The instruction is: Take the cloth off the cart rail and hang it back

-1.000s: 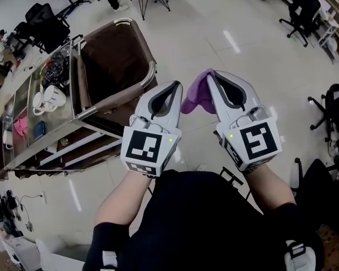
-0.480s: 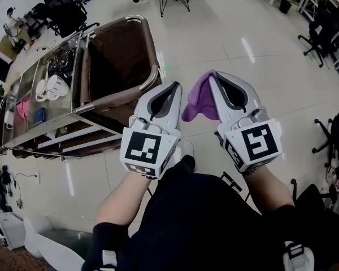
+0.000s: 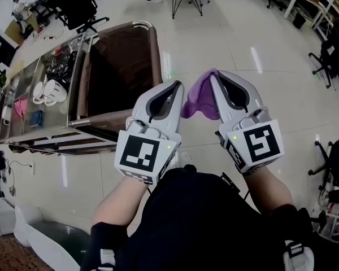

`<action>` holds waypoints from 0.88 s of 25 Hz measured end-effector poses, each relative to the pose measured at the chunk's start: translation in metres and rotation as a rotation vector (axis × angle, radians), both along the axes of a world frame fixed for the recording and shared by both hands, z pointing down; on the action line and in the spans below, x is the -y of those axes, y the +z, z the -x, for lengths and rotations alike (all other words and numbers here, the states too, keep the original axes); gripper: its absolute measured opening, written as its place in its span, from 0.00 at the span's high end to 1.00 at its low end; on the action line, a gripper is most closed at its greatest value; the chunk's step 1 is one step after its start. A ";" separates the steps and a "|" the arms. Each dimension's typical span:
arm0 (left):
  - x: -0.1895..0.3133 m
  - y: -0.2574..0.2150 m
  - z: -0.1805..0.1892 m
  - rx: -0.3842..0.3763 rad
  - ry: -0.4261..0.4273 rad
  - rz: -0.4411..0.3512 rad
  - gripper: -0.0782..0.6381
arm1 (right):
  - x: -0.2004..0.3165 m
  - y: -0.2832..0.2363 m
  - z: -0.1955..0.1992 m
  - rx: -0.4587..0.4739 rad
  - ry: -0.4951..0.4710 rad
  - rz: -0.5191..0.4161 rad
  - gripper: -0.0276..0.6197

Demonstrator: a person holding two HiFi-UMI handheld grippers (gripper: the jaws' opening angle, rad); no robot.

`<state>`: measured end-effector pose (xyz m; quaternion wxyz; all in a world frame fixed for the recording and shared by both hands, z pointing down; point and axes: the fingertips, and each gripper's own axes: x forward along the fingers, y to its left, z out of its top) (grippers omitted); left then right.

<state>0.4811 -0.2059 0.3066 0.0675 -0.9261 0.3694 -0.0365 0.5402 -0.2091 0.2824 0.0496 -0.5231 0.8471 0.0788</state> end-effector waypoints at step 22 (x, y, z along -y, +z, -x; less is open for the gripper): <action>0.145 -0.010 0.020 0.025 -0.274 0.157 0.90 | 0.181 -0.025 0.026 0.014 -0.272 -0.030 0.95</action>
